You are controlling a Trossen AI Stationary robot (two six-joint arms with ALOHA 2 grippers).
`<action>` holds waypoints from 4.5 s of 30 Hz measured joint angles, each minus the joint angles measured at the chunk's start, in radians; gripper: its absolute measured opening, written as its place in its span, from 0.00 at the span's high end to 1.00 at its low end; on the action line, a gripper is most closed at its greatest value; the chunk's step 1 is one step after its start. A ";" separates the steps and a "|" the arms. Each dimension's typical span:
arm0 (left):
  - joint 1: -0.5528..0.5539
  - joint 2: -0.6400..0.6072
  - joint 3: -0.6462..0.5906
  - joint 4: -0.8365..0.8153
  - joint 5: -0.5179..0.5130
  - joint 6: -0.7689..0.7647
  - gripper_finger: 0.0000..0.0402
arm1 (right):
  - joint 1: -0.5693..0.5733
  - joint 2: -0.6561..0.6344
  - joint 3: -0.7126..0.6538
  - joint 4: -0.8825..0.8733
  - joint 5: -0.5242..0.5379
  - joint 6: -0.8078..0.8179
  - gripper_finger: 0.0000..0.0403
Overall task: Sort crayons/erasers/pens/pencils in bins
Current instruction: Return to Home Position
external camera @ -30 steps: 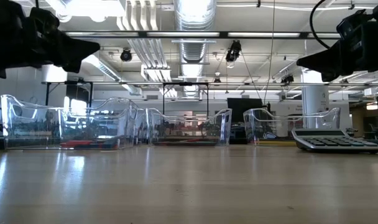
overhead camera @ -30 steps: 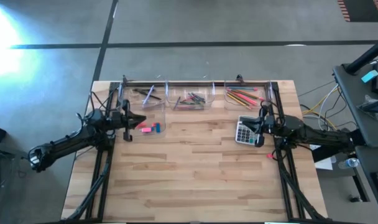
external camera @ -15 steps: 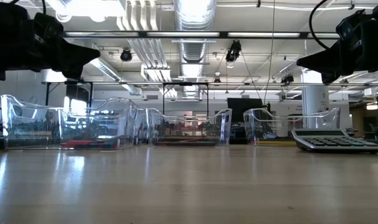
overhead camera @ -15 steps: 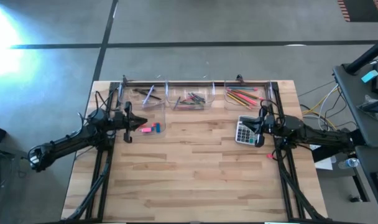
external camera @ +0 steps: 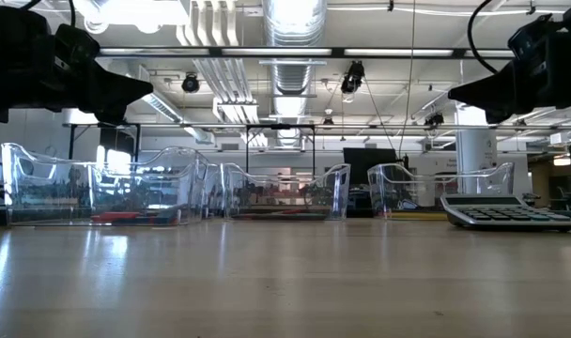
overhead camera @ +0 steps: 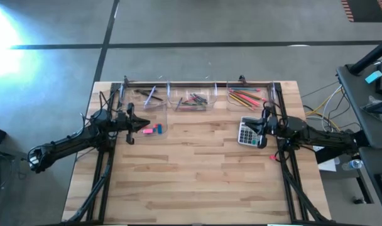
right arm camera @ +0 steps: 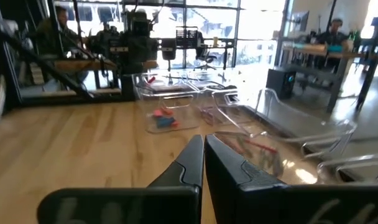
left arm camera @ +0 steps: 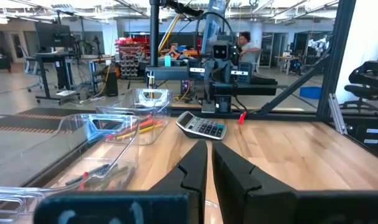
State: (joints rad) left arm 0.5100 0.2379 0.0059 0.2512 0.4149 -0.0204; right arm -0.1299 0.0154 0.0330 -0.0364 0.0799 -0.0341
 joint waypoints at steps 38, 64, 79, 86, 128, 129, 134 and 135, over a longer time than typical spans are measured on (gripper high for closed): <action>0.000 0.000 -0.002 0.001 0.000 0.001 0.97 | 0.000 0.000 -0.002 0.018 0.000 0.225 0.98; 0.000 0.000 -0.002 0.001 0.000 0.001 0.97 | 0.000 0.000 -0.002 0.018 0.000 0.225 0.98; 0.000 0.000 -0.002 0.001 0.000 0.001 0.97 | 0.000 0.000 -0.001 0.018 0.000 0.225 0.98; 0.000 0.000 -0.002 0.001 0.000 0.001 0.97 | 0.000 0.000 -0.001 0.018 0.000 0.225 0.98; 0.000 0.000 -0.002 0.001 0.000 0.001 0.97 | 0.000 0.000 -0.001 0.018 0.000 0.225 0.98; 0.000 0.000 -0.002 0.001 0.000 0.001 0.97 | 0.000 0.000 -0.001 0.018 0.000 0.225 0.98; 0.000 0.000 -0.002 0.001 0.000 0.001 0.97 | 0.000 0.000 -0.001 0.018 0.000 0.225 0.98; 0.000 0.000 -0.002 0.001 0.000 0.001 0.97 | 0.000 0.000 -0.001 0.018 0.000 0.225 0.98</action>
State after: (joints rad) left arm 0.5101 0.2379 0.0044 0.2522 0.4147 -0.0193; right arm -0.1295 0.0158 0.0319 -0.0181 0.0799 0.1913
